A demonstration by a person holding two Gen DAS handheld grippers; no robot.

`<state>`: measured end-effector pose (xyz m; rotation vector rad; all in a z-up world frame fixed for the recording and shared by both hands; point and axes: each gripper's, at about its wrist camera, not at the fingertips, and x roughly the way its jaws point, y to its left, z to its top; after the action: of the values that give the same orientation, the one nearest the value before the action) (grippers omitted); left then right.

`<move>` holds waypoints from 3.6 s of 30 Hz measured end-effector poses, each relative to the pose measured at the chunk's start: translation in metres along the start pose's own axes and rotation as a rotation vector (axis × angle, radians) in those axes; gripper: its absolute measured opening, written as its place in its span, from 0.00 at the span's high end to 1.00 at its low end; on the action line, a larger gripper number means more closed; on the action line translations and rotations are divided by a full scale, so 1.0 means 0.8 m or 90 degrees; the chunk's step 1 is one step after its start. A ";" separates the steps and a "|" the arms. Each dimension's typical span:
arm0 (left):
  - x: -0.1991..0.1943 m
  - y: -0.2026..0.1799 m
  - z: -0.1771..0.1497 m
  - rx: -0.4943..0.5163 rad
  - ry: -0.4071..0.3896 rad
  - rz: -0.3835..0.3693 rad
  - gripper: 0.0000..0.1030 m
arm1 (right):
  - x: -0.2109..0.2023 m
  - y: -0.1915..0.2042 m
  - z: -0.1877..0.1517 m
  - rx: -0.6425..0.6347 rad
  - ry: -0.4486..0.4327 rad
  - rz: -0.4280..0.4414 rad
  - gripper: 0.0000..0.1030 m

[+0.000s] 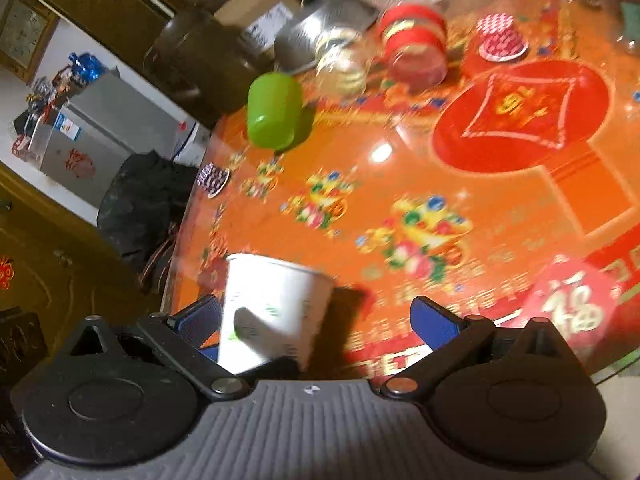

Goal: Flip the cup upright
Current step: 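Lift the white cup with the left tool while the right tool approaches it, then grasp the white cup with the right tool and rotate it upright, then lower the upright white cup onto the table and open the right tool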

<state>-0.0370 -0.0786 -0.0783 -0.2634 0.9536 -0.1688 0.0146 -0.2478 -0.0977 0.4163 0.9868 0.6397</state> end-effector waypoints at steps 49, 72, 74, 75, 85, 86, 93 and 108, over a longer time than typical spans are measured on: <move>-0.072 0.061 -0.054 0.092 -0.036 -0.008 0.14 | 0.057 0.037 0.028 0.016 0.073 -0.049 0.34; -0.137 0.157 -0.043 -0.027 -0.253 -0.075 0.14 | 0.014 0.120 -0.089 -0.353 -0.401 -0.243 0.35; -0.135 0.159 -0.042 -0.031 -0.256 -0.077 0.14 | 0.019 0.122 -0.101 -0.381 -0.420 -0.260 0.35; -0.134 0.159 -0.042 -0.032 -0.258 -0.082 0.14 | 0.022 0.124 -0.107 -0.395 -0.426 -0.268 0.36; -0.126 0.146 -0.043 -0.007 -0.271 -0.102 0.14 | 0.024 0.120 -0.116 -0.387 -0.463 -0.253 0.36; -0.125 0.145 -0.043 -0.007 -0.271 -0.103 0.14 | 0.027 0.117 -0.117 -0.383 -0.466 -0.245 0.36; -0.117 0.145 -0.045 -0.013 -0.265 -0.110 0.14 | 0.047 0.096 -0.134 -0.376 -0.504 -0.219 0.36; -0.109 0.143 -0.056 -0.023 -0.264 -0.113 0.14 | 0.068 0.093 -0.140 -0.395 -0.520 -0.245 0.38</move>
<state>-0.1205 0.0463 -0.0689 -0.3998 0.5215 -0.2493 -0.0840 -0.1519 -0.1435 -0.0835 0.0527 0.3374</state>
